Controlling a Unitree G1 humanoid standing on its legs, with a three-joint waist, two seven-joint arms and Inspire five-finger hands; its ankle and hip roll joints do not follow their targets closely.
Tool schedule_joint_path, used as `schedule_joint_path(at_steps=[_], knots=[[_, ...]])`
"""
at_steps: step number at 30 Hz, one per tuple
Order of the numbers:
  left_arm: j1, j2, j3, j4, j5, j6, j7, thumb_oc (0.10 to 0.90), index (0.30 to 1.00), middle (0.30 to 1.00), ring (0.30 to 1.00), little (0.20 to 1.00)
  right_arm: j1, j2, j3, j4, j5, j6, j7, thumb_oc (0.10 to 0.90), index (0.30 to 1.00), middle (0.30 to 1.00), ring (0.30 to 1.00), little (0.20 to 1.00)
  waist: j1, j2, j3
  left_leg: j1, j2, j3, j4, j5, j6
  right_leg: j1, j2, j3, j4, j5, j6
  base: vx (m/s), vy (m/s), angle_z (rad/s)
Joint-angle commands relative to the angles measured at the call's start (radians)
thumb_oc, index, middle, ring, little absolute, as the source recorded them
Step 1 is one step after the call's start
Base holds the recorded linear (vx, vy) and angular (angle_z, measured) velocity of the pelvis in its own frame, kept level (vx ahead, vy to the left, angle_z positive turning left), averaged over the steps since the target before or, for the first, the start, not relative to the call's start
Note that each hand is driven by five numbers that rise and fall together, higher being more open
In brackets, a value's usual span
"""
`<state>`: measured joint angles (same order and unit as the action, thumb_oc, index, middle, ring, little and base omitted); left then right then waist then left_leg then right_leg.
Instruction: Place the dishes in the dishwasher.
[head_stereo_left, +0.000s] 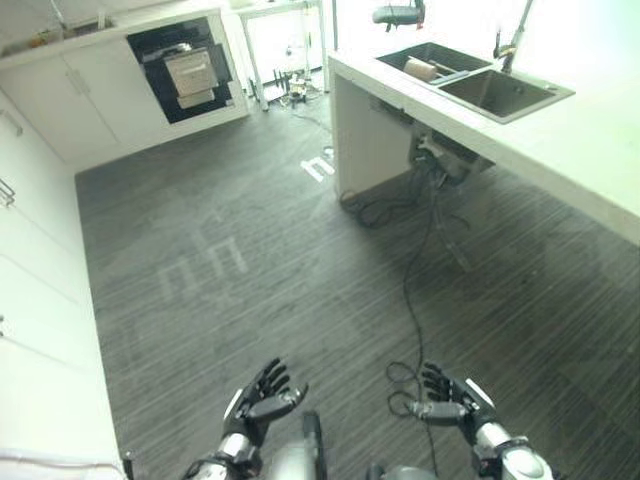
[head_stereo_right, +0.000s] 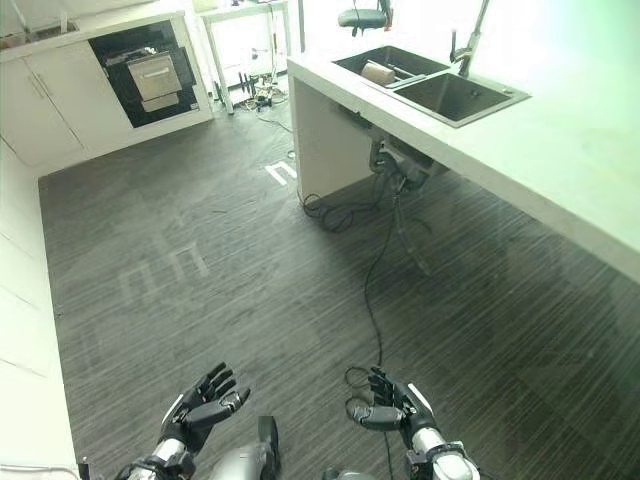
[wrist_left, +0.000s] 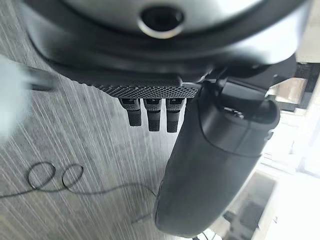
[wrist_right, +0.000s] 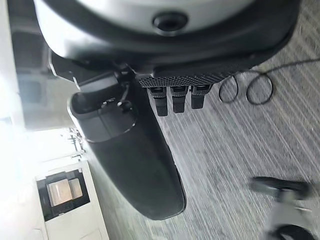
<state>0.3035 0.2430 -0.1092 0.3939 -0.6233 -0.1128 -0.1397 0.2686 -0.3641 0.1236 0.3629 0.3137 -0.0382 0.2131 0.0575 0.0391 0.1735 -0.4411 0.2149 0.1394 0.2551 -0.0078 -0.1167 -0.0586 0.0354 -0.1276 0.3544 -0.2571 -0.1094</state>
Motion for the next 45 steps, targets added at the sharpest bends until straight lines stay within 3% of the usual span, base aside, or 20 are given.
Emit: schedule_joint_path(at_steps=[1, 6, 9, 10, 13, 14, 15, 16, 17, 22, 23, 26, 32, 36, 38, 39, 40, 41, 44, 45], knots=[[-0.023, 0.021, 0.055, -0.122, -0.014, -0.129, -0.044, 0.800, 0.900, 0.900, 0.900, 0.900, -0.014, -0.019, -0.020, -0.101, -0.027, -0.115, 0.013, 0.800, 0.900, 0.900, 0.900, 0.900, 0.005, -0.027, -0.044, 0.071, -0.021, 0.048, 0.045, 0.037, -0.003, 0.020, -0.084, -0.118, -0.054, 0.010, 0.159, 0.47, 0.325, -0.41], [-0.049, 0.051, 0.062, -0.130, -0.010, -0.108, -0.055, 0.800, 0.900, 0.900, 0.900, 0.900, -0.002, 0.001, -0.035, -0.140, -0.020, -0.094, 0.014, 0.800, 0.900, 0.900, 0.900, 0.900, 0.004, -0.044, -0.072, 0.139, -0.084, 0.049, 0.045, -0.054, 0.064, 0.110, -0.120, -0.111, -0.054, -0.007, 0.197, 0.39, 0.264, -0.32], [-0.065, 0.073, 0.044, -0.135, -0.008, -0.094, -0.091, 0.800, 0.900, 0.900, 0.900, 0.900, -0.013, 0.020, -0.031, -0.161, -0.019, -0.088, -0.012, 0.800, 0.900, 0.900, 0.900, 0.900, 0.005, -0.052, -0.082, 0.162, -0.121, 0.034, 0.045, -0.080, 0.102, 0.142, -0.138, -0.121, -0.054, 0.074, 0.237, 0.32, 0.195, 0.14], [-0.070, 0.079, 0.031, -0.137, -0.005, -0.089, -0.128, 0.800, 0.900, 0.900, 0.900, 0.900, -0.017, 0.027, -0.025, -0.167, -0.017, -0.079, -0.028, 0.800, 0.900, 0.900, 0.900, 0.900, 0.003, -0.048, -0.084, 0.177, -0.135, 0.019, 0.045, -0.097, 0.119, 0.152, -0.139, -0.122, -0.022, 0.144, 0.260, 0.24, 0.189, 0.50], [-0.077, 0.096, -0.006, -0.156, 0.027, -0.083, -0.145, 0.800, 0.900, 0.900, 0.900, 0.900, -0.025, 0.037, -0.017, -0.178, 0.009, -0.065, -0.046, 0.800, 0.900, 0.900, 0.900, 0.900, 0.009, -0.032, -0.092, 0.192, -0.168, -0.007, 0.045, -0.124, 0.158, 0.082, -0.157, -0.091, 0.284, 0.264, 0.283, 0.23, 0.229, 0.29], [-0.075, 0.099, -0.019, -0.173, 0.044, -0.088, -0.132, 0.800, 0.900, 0.900, 0.900, 0.900, -0.028, 0.040, 0.001, -0.193, 0.011, -0.067, -0.049, 0.800, 0.900, 0.900, 0.900, 0.900, 0.005, -0.025, -0.083, 0.224, -0.182, -0.012, 0.045, -0.147, 0.173, -0.025, -0.180, -0.079, 0.452, 0.282, 0.278, 0.16, 0.189, 0.26], [-0.075, 0.100, -0.025, -0.179, 0.047, -0.092, -0.124, 0.800, 0.900, 0.900, 0.900, 0.900, -0.032, 0.039, 0.009, -0.196, 0.010, -0.069, -0.050, 0.800, 0.900, 0.900, 0.900, 0.900, 0.003, -0.013, -0.085, 0.227, -0.174, -0.012, 0.045, -0.151, 0.174, -0.060, -0.177, -0.090, 0.453, 0.288, 0.268, 0.24, 0.183, -0.08], [-0.077, 0.109, -0.036, -0.189, 0.047, -0.095, -0.093, 0.800, 0.900, 0.900, 0.900, 0.900, -0.041, 0.040, 0.025, -0.202, 0.013, -0.068, -0.051, 0.800, 0.900, 0.900, 0.900, 0.900, -0.005, -0.016, -0.071, 0.251, -0.185, -0.007, 0.045, -0.162, 0.178, -0.111, -0.187, -0.114, 0.423, 0.254, 0.254, 0.30, 0.013, -0.24], [-0.093, 0.125, -0.033, -0.200, 0.046, -0.082, -0.072, 0.800, 0.900, 0.900, 0.900, 0.900, -0.039, 0.035, 0.027, -0.225, 0.047, -0.059, -0.048, 0.800, 0.900, 0.900, 0.900, 0.900, -0.018, -0.020, -0.059, 0.263, -0.189, -0.014, 0.045, -0.160, 0.165, -0.121, -0.158, -0.160, 0.263, 0.219, 0.239, 0.34, -0.046, -0.42], [-0.086, 0.137, 0.000, -0.209, 0.077, -0.074, -0.052, 0.800, 0.900, 0.900, 0.900, 0.900, 0.008, 0.029, -0.003, -0.251, 0.093, -0.079, -0.013, 0.800, 0.900, 0.900, 0.900, 0.900, -0.062, -0.056, -0.034, 0.337, -0.212, -0.013, 0.045, -0.202, 0.150, -0.160, -0.186, -0.201, -0.054, 0.335, 0.256, 0.29, -0.161, 0.09], [-0.085, 0.136, 0.003, -0.216, 0.091, -0.075, -0.031, 0.800, 0.900, 0.900, 0.900, 0.900, 0.012, 0.027, -0.011, -0.253, 0.097, -0.088, -0.006, 0.800, 0.900, 0.900, 0.900, 0.900, -0.084, -0.070, -0.030, 0.367, -0.231, -0.019, 0.045, -0.229, 0.153, -0.249, -0.239, -0.180, -0.054, 0.372, 0.273, 0.48, -0.268, 0.46], [-0.089, 0.137, 0.004, -0.220, 0.105, -0.097, -0.005, 0.800, 0.900, 0.900, 0.900, 0.900, -0.006, 0.028, -0.013, -0.259, 0.091, -0.095, -0.031, 0.800, 0.900, 0.900, 0.900, 0.900, -0.102, -0.076, -0.031, 0.416, -0.247, -0.038, 0.045, -0.281, 0.162, -0.318, -0.279, -0.137, -0.054, 0.411, 0.290, 0.39, -0.234, 0.02], [-0.096, 0.122, 0.002, -0.266, 0.069, -0.091, -0.002, 0.800, 0.900, 0.900, 0.900, 0.900, -0.065, -0.001, 0.003, -0.271, 0.029, -0.088, -0.097, 0.800, 0.900, 0.900, 0.900, 0.900, -0.085, -0.099, -0.103, 0.493, -0.237, -0.030, 0.045, -0.313, 0.131, -0.231, -0.227, -0.142, -0.054, 0.267, 0.258, 0.38, -0.292, 0.08], [-0.082, 0.100, -0.004, -0.274, 0.045, -0.142, 0.002, 0.800, 0.900, 0.900, 0.900, 0.900, -0.073, -0.034, -0.015, -0.272, 0.030, -0.111, -0.095, 0.800, 0.900, 0.900, 0.900, 0.900, -0.076, -0.114, -0.105, 0.540, -0.212, 0.004, 0.075, -0.107, 0.071, -0.178, -0.205, -0.127, -0.054, 0.200, 0.195, 0.32, -0.225, -0.22], [-0.075, 0.092, -0.004, -0.277, 0.035, -0.173, 0.005, 0.800, 0.900, 0.900, 0.900, 0.900, -0.074, -0.051, -0.028, -0.279, 0.032, -0.125, -0.093, 0.800, 0.900, 0.900, 0.900, 0.900, -0.074, -0.131, -0.092, 0.440, -0.177, 0.028, 0.349, -0.025, 0.034, -0.143, -0.208, -0.132, -0.054, 0.172, 0.156, 0.16, -0.194, -0.40], [-0.075, 0.092, -0.002, -0.279, 0.032, -0.176, 0.005, 0.800, 0.900, 0.900, 0.900, 0.900, -0.074, -0.053, -0.031, -0.280, 0.034, -0.126, -0.092, 0.800, 0.900, 0.900, 0.900, 0.900, -0.075, -0.137, -0.092, 0.420, -0.177, 0.032, 0.378, -0.011, 0.033, -0.144, -0.214, -0.132, -0.054, 0.171, 0.152, 0.14, -0.180, -0.37], [-0.060, 0.077, 0.008, -0.293, 0.035, -0.198, -0.008, 0.800, 0.900, 0.900, 0.900, 0.900, -0.065, -0.061, -0.046, -0.288, 0.041, -0.145, -0.078, 0.800, 0.900, 0.900, 0.900, 0.900, -0.060, -0.136, -0.073, 0.319, -0.177, 0.011, 0.570, -0.011, 0.037, -0.112, -0.210, -0.149, -0.054, 0.153, 0.132, 0.17, -0.149, -0.19], [-0.048, 0.069, 0.012, -0.304, 0.046, -0.224, -0.014, 0.800, 0.900, 0.900, 0.900, 0.900, -0.057, -0.062, -0.056, -0.297, 0.036, -0.164, -0.073, 0.800, 0.900, 0.900, 0.900, 0.900, -0.052, -0.132, -0.057, 0.253, -0.159, 0.013, 0.617, -0.002, 0.040, -0.089, -0.202, -0.157, -0.054, 0.141, 0.122, 0.26, -0.130, -0.15], [-0.043, 0.065, 0.038, -0.322, 0.026, -0.257, -0.010, 0.800, 0.900, 0.900, 0.900, 0.900, -0.074, -0.066, -0.063, -0.335, 0.041, -0.170, -0.064, 0.800, 0.900, 0.900, 0.900, 0.900, -0.029, -0.121, -0.037, 0.250, -0.174, 0.043, 0.350, -0.029, 0.074, -0.055, -0.176, -0.121, -0.054, 0.121, 0.144, 0.28, 0.046, -0.37], [-0.039, 0.069, 0.051, -0.337, 0.020, -0.272, -0.001, 0.800, 0.900, 0.900, 0.900, 0.900, -0.082, -0.065, -0.064, -0.354, 0.035, -0.171, -0.053, 0.800, 0.900, 0.900, 0.900, 0.900, -0.024, -0.108, -0.040, 0.285, -0.167, 0.054, 0.152, 0.002, 0.066, -0.047, -0.154, -0.098, -0.054, 0.107, 0.157, 0.32, 0.159, -0.95]])
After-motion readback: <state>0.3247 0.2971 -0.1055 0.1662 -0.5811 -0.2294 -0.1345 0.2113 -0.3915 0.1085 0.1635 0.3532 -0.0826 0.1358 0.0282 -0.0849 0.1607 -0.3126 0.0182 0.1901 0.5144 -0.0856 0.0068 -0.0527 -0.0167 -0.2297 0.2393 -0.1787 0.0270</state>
